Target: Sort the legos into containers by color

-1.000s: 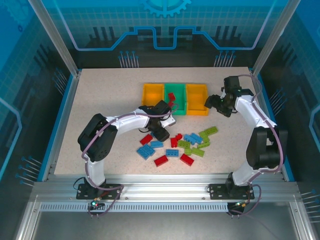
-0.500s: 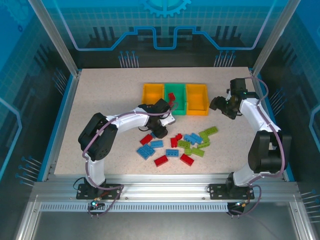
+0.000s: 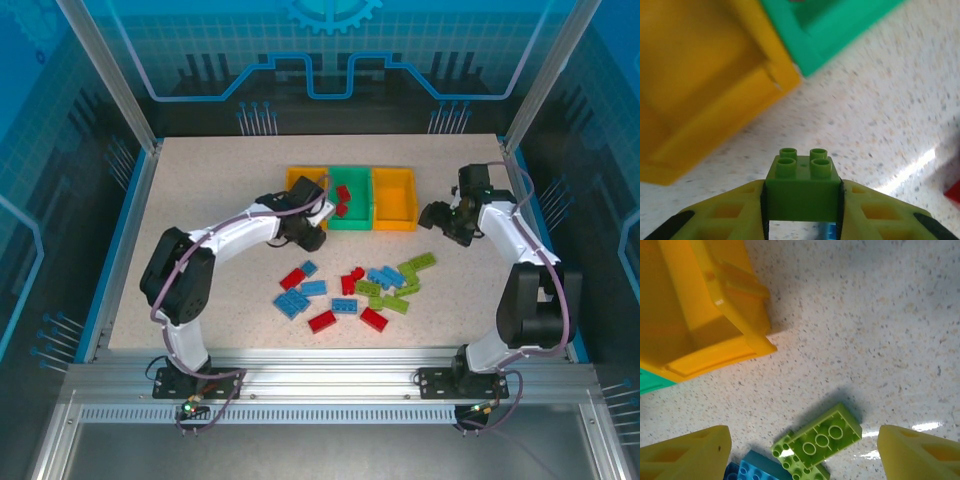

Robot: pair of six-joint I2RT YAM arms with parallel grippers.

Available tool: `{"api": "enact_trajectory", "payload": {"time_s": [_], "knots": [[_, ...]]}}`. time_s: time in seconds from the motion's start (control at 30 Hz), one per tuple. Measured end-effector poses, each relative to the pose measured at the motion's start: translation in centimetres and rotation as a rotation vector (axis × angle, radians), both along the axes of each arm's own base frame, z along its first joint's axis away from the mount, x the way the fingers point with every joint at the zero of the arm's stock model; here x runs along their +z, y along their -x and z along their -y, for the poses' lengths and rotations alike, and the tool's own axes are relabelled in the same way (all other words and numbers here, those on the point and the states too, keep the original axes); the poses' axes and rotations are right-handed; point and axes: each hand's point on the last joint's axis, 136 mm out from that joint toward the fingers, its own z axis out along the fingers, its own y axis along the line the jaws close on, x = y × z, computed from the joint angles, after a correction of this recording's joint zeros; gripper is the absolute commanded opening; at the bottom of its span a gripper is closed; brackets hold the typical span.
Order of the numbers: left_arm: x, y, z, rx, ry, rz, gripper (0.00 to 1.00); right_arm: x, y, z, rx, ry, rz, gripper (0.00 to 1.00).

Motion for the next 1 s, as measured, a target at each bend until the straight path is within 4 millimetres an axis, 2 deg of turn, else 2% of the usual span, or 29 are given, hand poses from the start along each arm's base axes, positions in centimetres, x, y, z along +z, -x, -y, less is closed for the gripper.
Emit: {"api": "enact_trajectory", "payload": {"time_s": [0.2, 0.37, 0.4, 0.5, 0.63, 0.7, 0.83, 1.0], "knots": [[3.3, -3.7, -1.7, 0.177, 0.093, 0.065, 0.36, -2.3, 2.5, -0.2, -0.030, -0.021, -0.081, 0.78], [4.9, -6.8, -1.7, 0.277, 0.149, 0.085, 0.34, -3.2, 3.4, -0.7, -0.055, -0.048, -0.118, 0.78], [4.9, -7.4, -1.7, 0.297, 0.159, 0.081, 0.35, -3.2, 3.4, -0.8, -0.056, -0.052, -0.118, 0.78], [3.8, -8.4, -1.9, 0.350, 0.163, 0.046, 0.49, -3.6, 3.3, -1.3, -0.054, -0.059, -0.128, 0.78], [2.1, -8.6, -2.2, 0.411, 0.155, -0.014, 0.51, -4.8, 3.5, -1.9, -0.046, -0.060, -0.169, 0.78], [1.4, -8.3, -2.3, 0.433, 0.151, -0.038, 0.59, -5.3, 3.6, -2.1, -0.046, -0.059, -0.187, 0.78], [1.3, -8.1, -2.4, 0.471, 0.164, -0.057, 0.69, -5.8, 3.8, -2.2, -0.053, -0.061, -0.207, 0.77], [1.3, -8.0, -1.9, 0.482, 0.208, -0.067, 0.72, -7.0, 3.9, -2.5, -0.051, -0.059, -0.249, 0.76]]}}
